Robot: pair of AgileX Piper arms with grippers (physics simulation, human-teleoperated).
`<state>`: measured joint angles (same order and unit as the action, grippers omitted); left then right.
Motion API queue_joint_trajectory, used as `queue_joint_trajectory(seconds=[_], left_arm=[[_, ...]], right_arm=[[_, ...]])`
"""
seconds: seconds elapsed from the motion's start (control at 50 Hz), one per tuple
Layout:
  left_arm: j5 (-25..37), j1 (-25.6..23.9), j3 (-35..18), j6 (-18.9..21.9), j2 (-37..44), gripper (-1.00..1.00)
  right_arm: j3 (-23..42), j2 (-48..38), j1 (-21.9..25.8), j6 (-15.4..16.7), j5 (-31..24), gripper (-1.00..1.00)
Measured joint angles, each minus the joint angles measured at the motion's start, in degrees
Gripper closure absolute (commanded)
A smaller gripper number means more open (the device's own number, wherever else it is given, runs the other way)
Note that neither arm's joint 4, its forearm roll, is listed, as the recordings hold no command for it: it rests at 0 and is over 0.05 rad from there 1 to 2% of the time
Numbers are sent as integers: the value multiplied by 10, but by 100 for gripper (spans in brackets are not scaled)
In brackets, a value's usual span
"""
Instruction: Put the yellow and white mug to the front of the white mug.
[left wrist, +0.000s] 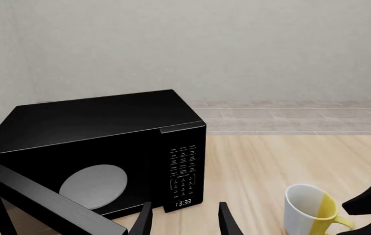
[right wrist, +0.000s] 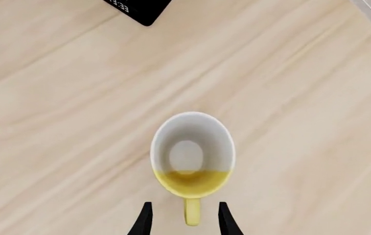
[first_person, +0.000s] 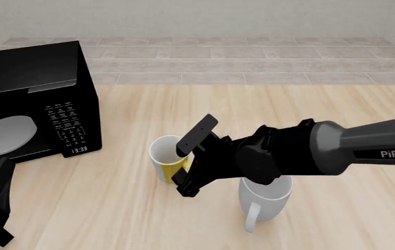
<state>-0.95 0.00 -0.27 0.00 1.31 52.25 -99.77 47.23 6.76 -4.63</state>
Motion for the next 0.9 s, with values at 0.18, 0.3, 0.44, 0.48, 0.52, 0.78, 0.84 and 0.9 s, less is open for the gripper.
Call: queue_joint_trajectory(seconds=[0.18,0.3,0.44,0.48,0.52,0.78,0.84,0.9], left_arm=[[0,0,0,0,0,-100],[0,0,0,0,0,-100],[0,0,0,0,0,-100],[0,0,0,0,0,-100],[0,0,0,0,0,-100],[0,0,0,0,0,-100],[0,0,0,0,0,-100],[0,0,0,0,0,-100]], right_arm=[[-1,-31,0,-8,19,-100],[-3,-46,0,-12,28,-100],[-6,-52,-2,-16,34,100],[-6,-53,-1,-17,35,100],[-6,-52,-1,-16,34,100],[-3,-22,-5,-3,11,100],[1,-9,-9,2,0,100],[6,5,-13,7,-11,100]])
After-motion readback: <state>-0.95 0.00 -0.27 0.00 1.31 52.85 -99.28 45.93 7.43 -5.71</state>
